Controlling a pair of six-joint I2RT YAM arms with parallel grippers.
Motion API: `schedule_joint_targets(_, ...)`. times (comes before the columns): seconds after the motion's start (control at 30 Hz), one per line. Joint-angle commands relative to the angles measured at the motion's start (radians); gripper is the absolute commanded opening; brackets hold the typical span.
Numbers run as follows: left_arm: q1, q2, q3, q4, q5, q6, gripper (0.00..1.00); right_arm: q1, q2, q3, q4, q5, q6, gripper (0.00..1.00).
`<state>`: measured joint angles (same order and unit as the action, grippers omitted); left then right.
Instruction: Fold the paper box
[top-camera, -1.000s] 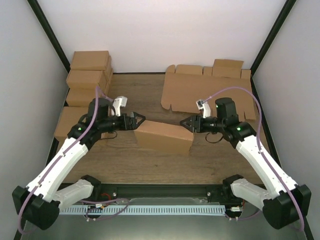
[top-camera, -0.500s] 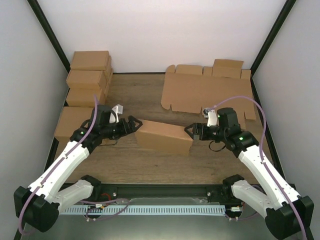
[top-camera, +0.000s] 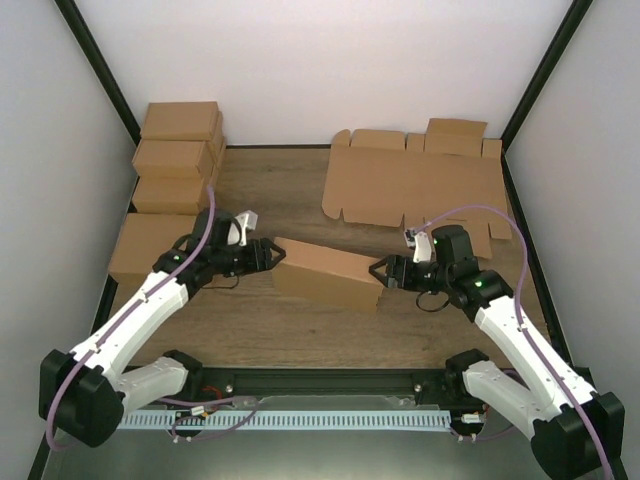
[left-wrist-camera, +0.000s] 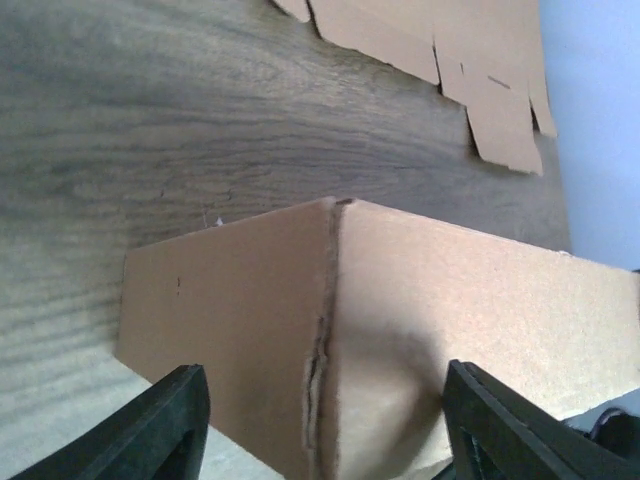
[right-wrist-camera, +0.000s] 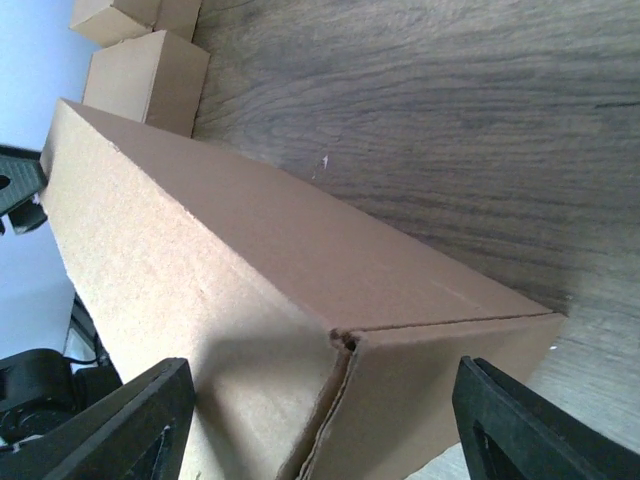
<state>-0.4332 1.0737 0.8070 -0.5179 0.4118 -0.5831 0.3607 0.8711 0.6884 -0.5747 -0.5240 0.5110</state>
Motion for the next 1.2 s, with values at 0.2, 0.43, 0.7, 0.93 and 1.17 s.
schedule_joint_targets(0.2, 0.002, 0.055, 0.052, 0.067, 0.205, 0.145, 0.55, 0.001, 0.011, 0.032, 0.028, -0.085, 0.021, 0.60)
schedule_joint_targets(0.43, 0.003, 0.012, 0.048, 0.189, 0.196, 0.201, 0.44, 0.001, 0.092, 0.178, 0.114, -0.109, -0.004, 0.57)
schedule_joint_targets(0.7, -0.016, -0.284, -0.176, 0.330, -0.143, 0.128, 0.77, 0.113, -0.078, -0.072, 0.511, 0.051, -0.135, 0.61)
schedule_joint_targets(0.93, -0.016, -0.515, -0.326, 0.106, -0.297, -0.267, 1.00, 0.153, -0.261, -0.395, 0.493, 0.201, -0.006, 0.88)
schedule_joint_targets(1.17, -0.017, -0.625, -0.449, 0.153, -0.108, -0.625, 1.00, 0.152, -0.369, -0.385, 0.361, 0.272, 0.170, 1.00)
